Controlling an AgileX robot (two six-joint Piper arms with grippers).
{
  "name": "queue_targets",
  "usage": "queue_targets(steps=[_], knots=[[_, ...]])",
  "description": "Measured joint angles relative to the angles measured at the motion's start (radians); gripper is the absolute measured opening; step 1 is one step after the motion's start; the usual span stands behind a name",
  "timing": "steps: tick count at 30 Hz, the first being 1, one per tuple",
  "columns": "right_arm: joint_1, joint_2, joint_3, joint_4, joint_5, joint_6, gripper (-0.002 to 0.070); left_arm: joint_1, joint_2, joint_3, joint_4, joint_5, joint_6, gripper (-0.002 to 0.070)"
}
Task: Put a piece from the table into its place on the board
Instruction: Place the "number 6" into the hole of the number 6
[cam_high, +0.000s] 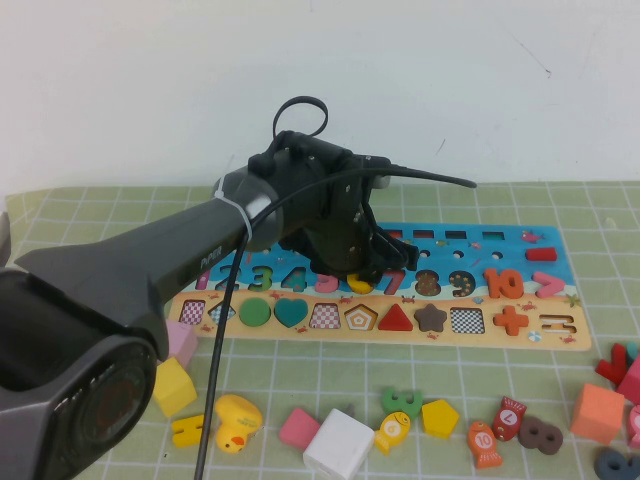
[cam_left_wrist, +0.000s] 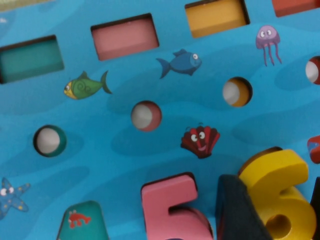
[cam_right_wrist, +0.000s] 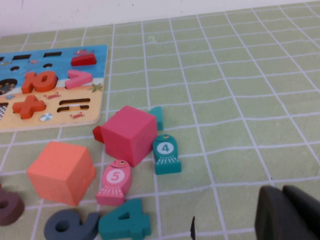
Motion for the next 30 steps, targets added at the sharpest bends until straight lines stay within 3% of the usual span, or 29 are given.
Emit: queue_targets(steps=[23, 30], knots=[[0.0, 0.0, 0.0, 0.0, 0.0, 0.0, -0.0003, 0.0, 0.0, -0.005, -0.017, 0.021, -0.02, 0.0262], [0.0, 0.0, 0.0, 0.0, 0.0, 0.0, -0.0003, 0.0, 0.0, -0.005, -0.024, 0.019, -0.021, 0.0328]])
